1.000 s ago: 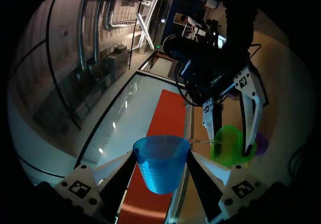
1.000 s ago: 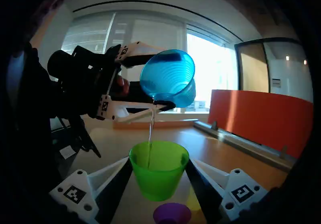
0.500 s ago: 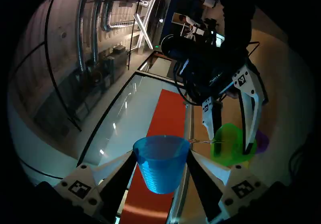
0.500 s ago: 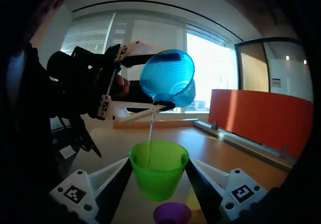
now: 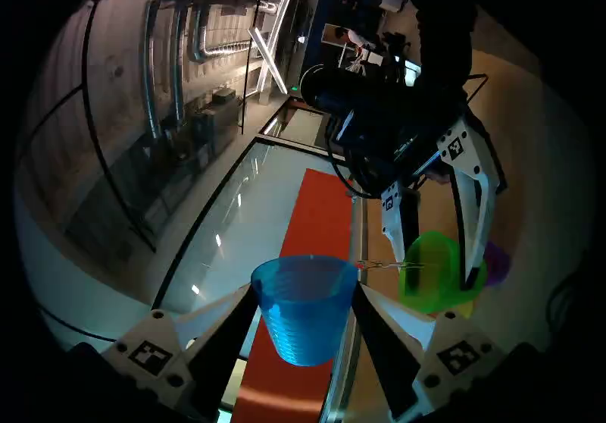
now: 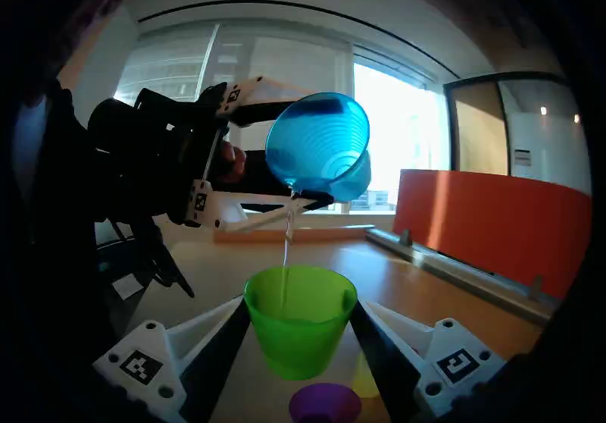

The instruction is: Pour water

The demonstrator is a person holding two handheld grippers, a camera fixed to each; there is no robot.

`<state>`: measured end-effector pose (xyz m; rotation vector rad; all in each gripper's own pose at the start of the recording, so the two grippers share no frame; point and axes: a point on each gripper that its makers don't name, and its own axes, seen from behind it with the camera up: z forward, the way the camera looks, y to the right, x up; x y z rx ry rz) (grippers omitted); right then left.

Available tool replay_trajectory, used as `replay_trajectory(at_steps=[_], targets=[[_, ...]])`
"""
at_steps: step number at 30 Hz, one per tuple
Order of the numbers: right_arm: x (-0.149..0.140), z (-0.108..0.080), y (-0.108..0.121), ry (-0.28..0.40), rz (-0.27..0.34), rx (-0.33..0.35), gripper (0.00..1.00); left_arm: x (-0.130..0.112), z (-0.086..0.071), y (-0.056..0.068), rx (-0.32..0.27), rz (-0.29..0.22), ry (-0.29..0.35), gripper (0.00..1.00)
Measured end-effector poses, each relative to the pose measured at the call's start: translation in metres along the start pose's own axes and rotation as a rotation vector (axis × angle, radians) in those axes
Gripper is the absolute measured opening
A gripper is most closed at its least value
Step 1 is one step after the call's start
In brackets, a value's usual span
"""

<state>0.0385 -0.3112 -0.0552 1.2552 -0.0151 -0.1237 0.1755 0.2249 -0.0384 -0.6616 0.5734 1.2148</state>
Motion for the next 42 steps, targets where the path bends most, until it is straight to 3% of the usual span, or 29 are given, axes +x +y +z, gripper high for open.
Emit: replay_trajectory(at_steps=[42], targets=[[-0.0006, 0.0013, -0.0016, -0.002, -0.003, 0.002, 0.9, 0.0025, 0.0003, 0.0017, 0.003, 0.064, 0.007, 0.85]])
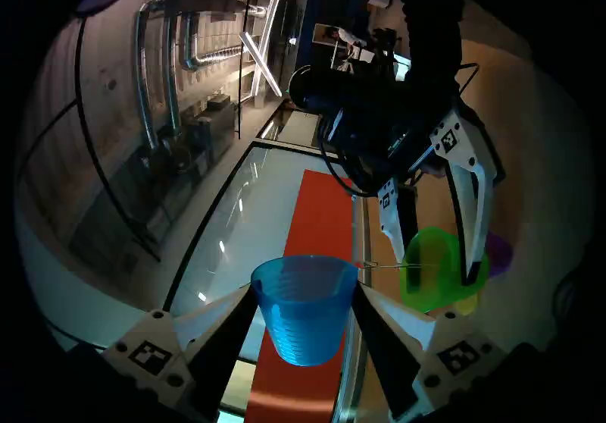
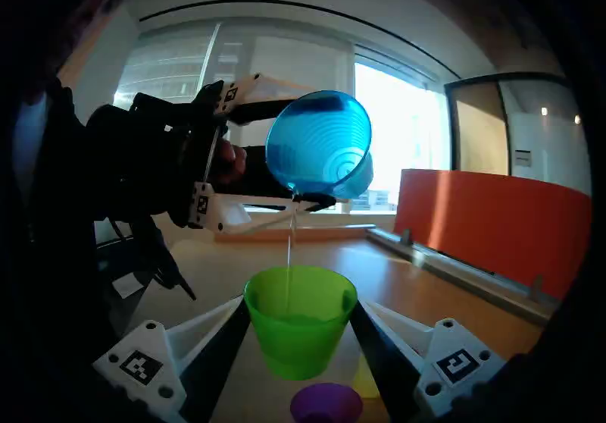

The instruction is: Pour water

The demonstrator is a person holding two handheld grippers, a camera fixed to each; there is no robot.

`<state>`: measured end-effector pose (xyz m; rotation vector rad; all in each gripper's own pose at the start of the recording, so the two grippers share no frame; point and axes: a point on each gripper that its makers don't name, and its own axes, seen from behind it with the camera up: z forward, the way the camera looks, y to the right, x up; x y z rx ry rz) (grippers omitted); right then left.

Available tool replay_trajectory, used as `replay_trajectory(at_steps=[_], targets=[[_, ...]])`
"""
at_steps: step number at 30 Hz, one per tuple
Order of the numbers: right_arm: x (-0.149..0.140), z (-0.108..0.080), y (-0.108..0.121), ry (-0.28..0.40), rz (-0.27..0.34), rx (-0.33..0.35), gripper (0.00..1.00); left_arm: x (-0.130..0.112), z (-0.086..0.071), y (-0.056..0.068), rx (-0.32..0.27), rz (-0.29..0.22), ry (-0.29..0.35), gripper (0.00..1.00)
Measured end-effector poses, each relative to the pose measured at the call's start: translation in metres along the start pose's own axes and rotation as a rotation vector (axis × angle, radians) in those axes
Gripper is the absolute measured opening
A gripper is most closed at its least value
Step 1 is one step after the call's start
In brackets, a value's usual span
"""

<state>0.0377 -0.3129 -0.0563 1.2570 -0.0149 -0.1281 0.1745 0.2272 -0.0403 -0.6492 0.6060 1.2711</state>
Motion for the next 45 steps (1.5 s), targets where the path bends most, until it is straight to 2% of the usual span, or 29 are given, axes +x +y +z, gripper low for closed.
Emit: replay_trajectory(at_steps=[45], targets=[[0.0013, -0.0026, -0.0004, 0.0, -0.01, -0.001, 0.9, 0.0024, 0.0022, -0.0005, 0.01, 0.087, 0.0, 0.85]])
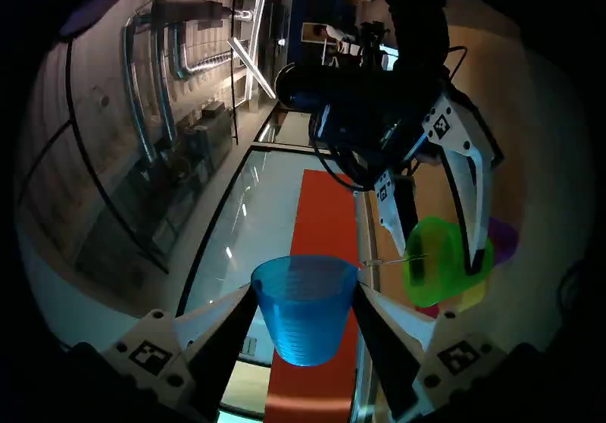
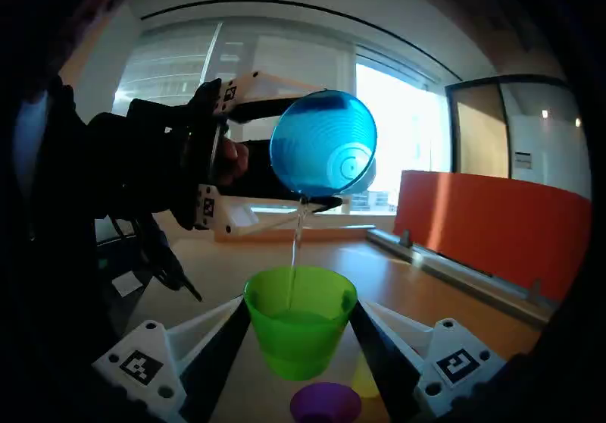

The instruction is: Pour water

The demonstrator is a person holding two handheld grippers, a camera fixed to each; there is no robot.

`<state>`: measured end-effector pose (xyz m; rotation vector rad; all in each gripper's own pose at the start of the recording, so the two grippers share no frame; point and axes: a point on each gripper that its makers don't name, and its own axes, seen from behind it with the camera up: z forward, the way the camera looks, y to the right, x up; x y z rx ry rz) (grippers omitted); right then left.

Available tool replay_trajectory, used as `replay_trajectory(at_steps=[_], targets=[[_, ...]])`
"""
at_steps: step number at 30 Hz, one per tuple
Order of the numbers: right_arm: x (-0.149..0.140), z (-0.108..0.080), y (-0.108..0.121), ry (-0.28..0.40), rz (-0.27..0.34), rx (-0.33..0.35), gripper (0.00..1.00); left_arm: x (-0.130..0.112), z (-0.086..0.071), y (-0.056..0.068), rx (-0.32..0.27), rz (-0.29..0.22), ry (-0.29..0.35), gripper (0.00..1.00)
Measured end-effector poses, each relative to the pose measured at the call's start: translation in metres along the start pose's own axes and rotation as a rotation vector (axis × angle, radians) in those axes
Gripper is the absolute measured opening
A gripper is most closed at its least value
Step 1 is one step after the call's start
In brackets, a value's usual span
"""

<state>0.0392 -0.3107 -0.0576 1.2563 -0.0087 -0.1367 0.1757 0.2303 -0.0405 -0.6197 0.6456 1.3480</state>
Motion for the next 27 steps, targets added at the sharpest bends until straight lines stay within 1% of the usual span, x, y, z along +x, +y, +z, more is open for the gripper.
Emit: replay_trajectory(at_steps=[17, 27], targets=[[0.003, -0.0006, -0.0003, 0.004, -0.001, 0.0, 0.9, -0.0007, 0.0011, -0.0043, 0.005, 0.032, -0.002, 0.85], [0.0034, -0.0005, -0.0007, 0.005, -0.001, -0.001, 0.9, -0.0009, 0.001, -0.0029, 0.002, 0.053, -0.003, 0.85]])
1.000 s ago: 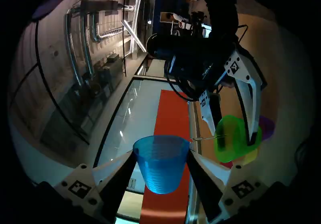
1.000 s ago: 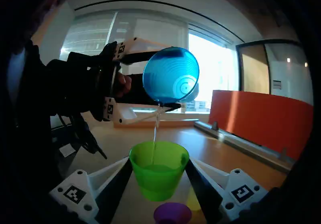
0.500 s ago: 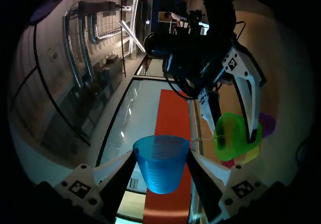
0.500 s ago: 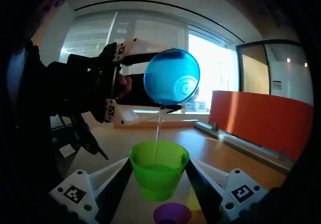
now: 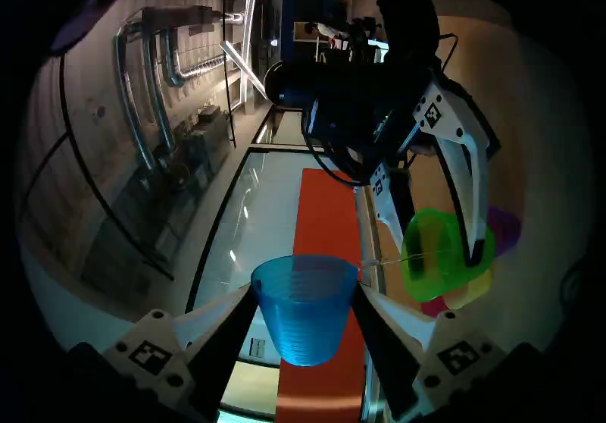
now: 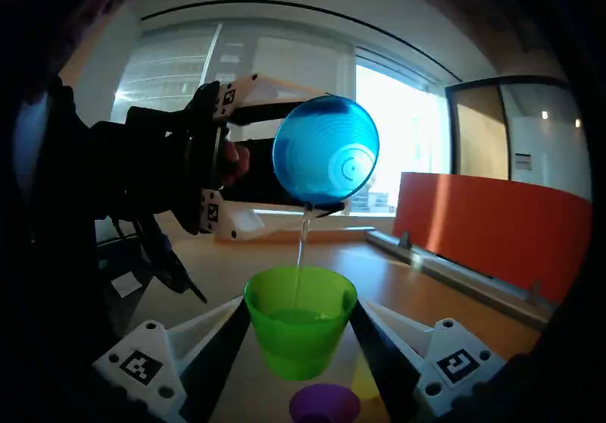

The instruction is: Pour water

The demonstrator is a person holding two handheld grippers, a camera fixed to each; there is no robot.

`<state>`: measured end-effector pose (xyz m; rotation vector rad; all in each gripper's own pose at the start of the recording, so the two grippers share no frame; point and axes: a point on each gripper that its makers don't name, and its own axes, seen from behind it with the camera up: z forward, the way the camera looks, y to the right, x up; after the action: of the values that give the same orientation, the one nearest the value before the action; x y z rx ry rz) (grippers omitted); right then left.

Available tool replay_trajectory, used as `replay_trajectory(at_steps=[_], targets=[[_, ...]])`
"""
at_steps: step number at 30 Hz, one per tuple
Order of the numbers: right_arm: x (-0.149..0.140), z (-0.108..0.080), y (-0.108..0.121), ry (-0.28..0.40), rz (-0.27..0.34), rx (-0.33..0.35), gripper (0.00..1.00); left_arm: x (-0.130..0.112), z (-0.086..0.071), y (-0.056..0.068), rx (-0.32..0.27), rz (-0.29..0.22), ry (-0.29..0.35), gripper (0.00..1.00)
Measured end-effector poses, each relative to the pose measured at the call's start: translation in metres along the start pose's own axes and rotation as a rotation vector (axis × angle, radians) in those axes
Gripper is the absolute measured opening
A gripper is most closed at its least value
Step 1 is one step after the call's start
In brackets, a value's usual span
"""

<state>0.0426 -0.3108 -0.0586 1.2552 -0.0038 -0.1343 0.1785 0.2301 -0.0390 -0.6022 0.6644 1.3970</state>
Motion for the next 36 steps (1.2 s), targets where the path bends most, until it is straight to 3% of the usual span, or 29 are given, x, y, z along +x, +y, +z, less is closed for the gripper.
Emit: replay_trajectory(at_steps=[36], targets=[[-0.0021, -0.0009, -0.0011, 0.006, 0.018, 0.004, 0.9, 0.0006, -0.0001, -0.0069, 0.018, 0.027, 0.0, 0.85]])
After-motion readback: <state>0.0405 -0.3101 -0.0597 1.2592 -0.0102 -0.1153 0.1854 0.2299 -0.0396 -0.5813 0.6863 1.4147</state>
